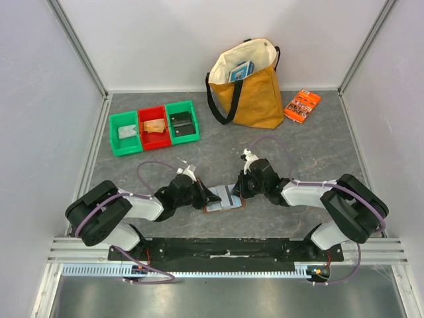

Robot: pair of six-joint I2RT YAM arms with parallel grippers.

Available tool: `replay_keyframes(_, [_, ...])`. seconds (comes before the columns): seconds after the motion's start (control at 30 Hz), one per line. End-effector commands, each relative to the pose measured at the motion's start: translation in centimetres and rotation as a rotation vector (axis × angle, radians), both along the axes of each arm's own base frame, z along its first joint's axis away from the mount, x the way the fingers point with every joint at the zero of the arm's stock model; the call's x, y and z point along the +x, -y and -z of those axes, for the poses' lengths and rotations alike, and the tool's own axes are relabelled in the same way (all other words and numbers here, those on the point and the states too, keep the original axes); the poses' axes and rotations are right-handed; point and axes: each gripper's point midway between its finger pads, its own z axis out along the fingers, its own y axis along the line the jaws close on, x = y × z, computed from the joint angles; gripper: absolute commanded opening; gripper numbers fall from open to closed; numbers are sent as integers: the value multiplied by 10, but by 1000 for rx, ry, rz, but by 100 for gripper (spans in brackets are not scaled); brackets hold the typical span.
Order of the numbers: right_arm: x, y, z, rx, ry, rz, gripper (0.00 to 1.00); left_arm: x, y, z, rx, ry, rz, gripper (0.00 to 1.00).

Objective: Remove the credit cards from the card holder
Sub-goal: Remove the credit card from the card holder.

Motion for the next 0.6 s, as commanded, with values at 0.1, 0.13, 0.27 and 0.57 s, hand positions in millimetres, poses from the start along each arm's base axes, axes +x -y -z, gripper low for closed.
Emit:
replay_keyframes(0.1, [-21,24,36,-105,-120,15,11,5,-6,-13,-37,17,-44,2])
replay_keyframes(0.13, [-20,24,35,-105,-118,16,10,3,-9,-10,-21,8,-43,2])
replay_keyframes(0.27, [-20,27,37,-108,-125,25,8,0,-17,-5,12,2,-56,2])
replay_keyframes(0.57, [-20,23,35,-97,-124,11,8,6,-8,-14,21,40,-13,26])
